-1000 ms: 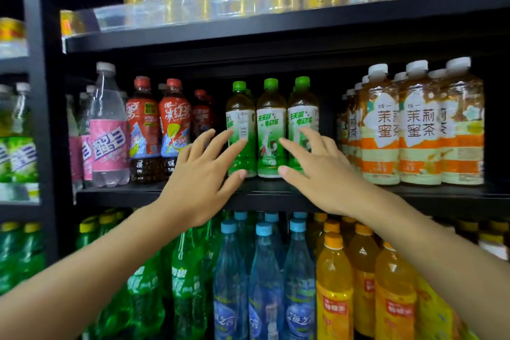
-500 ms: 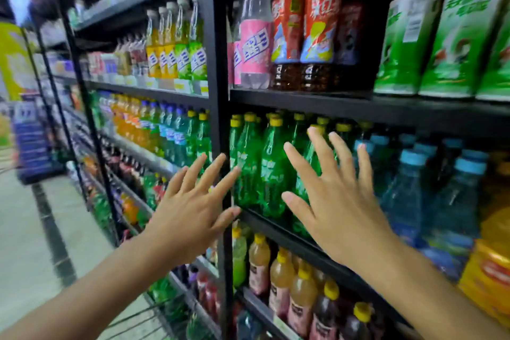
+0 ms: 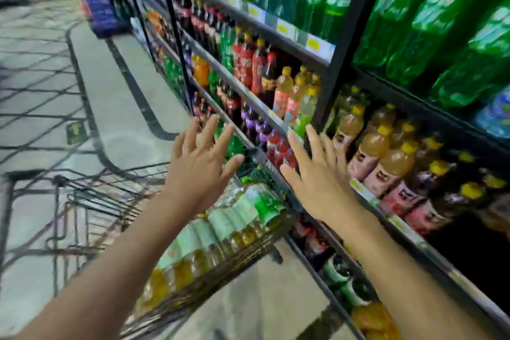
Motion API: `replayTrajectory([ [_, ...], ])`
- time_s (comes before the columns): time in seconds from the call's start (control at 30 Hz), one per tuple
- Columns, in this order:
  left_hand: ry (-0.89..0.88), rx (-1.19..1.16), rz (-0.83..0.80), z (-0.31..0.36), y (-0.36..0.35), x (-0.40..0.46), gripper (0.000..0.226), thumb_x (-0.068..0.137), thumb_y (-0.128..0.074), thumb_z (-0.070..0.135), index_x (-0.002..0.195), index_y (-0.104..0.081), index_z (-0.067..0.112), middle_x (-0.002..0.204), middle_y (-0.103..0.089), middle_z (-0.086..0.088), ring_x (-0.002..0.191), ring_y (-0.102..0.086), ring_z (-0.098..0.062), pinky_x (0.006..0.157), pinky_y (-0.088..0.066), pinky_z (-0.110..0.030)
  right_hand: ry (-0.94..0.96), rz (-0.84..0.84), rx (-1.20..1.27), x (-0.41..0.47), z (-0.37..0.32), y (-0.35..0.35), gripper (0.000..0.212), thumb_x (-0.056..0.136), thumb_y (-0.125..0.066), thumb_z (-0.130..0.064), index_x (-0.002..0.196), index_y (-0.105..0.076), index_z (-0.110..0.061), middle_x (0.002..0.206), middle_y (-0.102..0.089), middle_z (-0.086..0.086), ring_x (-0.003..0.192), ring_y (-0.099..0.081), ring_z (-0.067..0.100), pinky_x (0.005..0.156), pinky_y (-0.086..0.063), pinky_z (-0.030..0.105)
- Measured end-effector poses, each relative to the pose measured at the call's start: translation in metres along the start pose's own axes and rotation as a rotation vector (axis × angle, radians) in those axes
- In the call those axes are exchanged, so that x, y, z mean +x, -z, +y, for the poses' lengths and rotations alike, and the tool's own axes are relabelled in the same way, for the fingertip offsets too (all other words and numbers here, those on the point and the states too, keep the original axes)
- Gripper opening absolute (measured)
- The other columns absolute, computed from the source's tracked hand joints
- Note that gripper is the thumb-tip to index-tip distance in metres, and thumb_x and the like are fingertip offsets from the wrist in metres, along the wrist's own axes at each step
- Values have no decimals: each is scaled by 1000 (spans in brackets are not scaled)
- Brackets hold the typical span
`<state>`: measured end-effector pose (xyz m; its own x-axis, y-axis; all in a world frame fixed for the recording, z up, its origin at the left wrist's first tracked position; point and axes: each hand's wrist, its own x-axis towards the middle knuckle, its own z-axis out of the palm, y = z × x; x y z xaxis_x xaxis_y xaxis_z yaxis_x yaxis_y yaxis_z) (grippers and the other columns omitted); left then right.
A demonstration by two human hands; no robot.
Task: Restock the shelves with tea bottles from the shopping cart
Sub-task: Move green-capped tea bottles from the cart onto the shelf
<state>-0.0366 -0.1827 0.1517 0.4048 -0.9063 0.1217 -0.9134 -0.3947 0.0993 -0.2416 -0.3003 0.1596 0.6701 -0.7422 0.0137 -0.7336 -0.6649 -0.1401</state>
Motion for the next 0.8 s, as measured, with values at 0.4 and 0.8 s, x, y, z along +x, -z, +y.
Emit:
replayTrajectory([
  [0.4,196,-216,-278,-59,-119,-72,69,102,-17,64,162,1,37,172,5,-2,157,11,-32,124,-2,-52,-117,-262,43,-11,-40,-129,68,106,-33,-53,162,0,-34,171,9,2,156,5,28,125,-2,54],
  [0.8,291,-226,-380,-43,-184,-23,69,104,-19,63,162,7,35,172,9,-3,157,13,-33,124,-1,-53,-10,-337,73,88,0,-184,69,105,-43,-45,163,-8,-31,171,3,2,155,0,29,125,-11,54],
])
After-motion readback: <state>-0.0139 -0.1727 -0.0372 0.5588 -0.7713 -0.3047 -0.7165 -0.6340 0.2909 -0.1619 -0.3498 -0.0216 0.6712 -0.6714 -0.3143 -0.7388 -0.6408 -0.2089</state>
